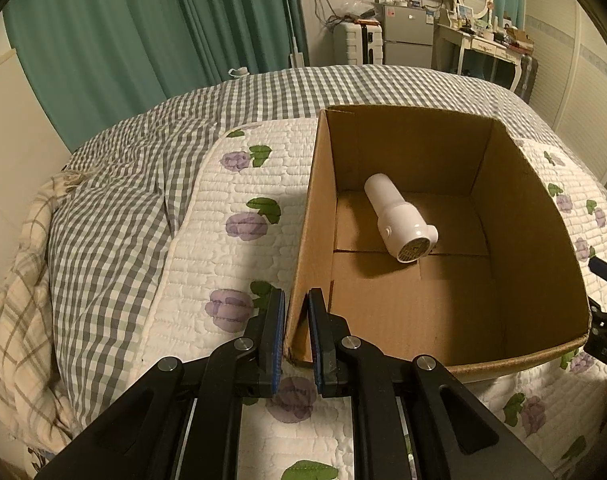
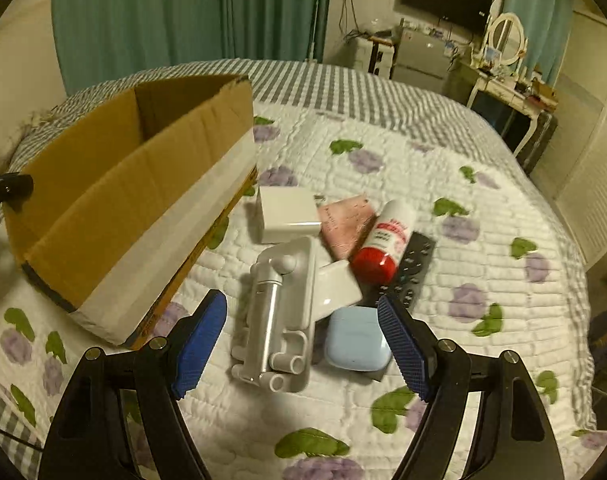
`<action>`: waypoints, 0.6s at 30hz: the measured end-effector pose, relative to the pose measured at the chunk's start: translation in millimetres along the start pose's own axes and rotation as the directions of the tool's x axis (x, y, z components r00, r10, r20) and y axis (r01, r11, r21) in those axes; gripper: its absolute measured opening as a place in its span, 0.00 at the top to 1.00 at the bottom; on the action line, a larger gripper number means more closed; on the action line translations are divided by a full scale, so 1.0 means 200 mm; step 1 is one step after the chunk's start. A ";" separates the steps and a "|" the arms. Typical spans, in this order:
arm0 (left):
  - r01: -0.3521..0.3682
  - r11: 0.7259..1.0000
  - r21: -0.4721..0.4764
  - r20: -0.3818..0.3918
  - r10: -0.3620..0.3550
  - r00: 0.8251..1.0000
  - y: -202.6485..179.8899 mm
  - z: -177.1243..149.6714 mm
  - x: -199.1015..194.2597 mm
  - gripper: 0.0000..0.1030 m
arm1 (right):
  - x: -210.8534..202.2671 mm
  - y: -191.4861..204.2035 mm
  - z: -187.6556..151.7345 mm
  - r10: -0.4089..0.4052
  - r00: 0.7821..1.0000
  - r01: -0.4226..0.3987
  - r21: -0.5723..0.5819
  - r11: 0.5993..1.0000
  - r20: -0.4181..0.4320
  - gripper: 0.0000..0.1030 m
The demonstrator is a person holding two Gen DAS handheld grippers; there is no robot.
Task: Organize rigid objects
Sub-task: 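Grasp the white handheld device with stand using the right gripper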
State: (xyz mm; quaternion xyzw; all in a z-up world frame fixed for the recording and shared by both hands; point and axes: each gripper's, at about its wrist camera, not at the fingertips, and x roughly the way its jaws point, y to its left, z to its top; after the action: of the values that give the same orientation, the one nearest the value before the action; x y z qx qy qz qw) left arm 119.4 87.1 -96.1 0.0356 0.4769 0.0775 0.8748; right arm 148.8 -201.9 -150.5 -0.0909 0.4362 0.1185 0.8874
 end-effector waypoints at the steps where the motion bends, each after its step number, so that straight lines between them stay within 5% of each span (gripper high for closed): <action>1: 0.001 1.000 -0.001 -0.002 -0.001 1.000 0.00 0.00 0.00 0.89 | 0.02 -0.01 0.01 0.010 1.000 -0.010 0.009 1.000 -0.009 0.24; 4: 0.006 1.000 -0.006 -0.006 -0.006 1.000 0.01 0.00 -0.01 0.89 | 0.11 -0.02 0.02 0.043 0.998 -0.042 0.034 0.999 -0.041 0.25; 10: 0.003 1.000 -0.008 -0.003 -0.003 1.000 0.01 -0.01 -0.01 0.89 | 0.22 0.03 0.01 0.081 0.990 -0.079 0.023 0.997 -0.112 0.53; 18: 0.003 1.000 -0.013 0.001 -0.003 1.000 0.01 -0.02 -0.02 0.89 | 0.20 0.08 0.02 0.113 0.989 -0.112 0.009 0.994 -0.094 0.58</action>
State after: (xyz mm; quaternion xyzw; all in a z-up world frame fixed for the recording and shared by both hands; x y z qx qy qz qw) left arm 113.1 89.1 -94.9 0.0290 0.4758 0.0793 0.8755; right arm 169.8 -180.9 -180.7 -0.0698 0.4821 0.1630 0.8580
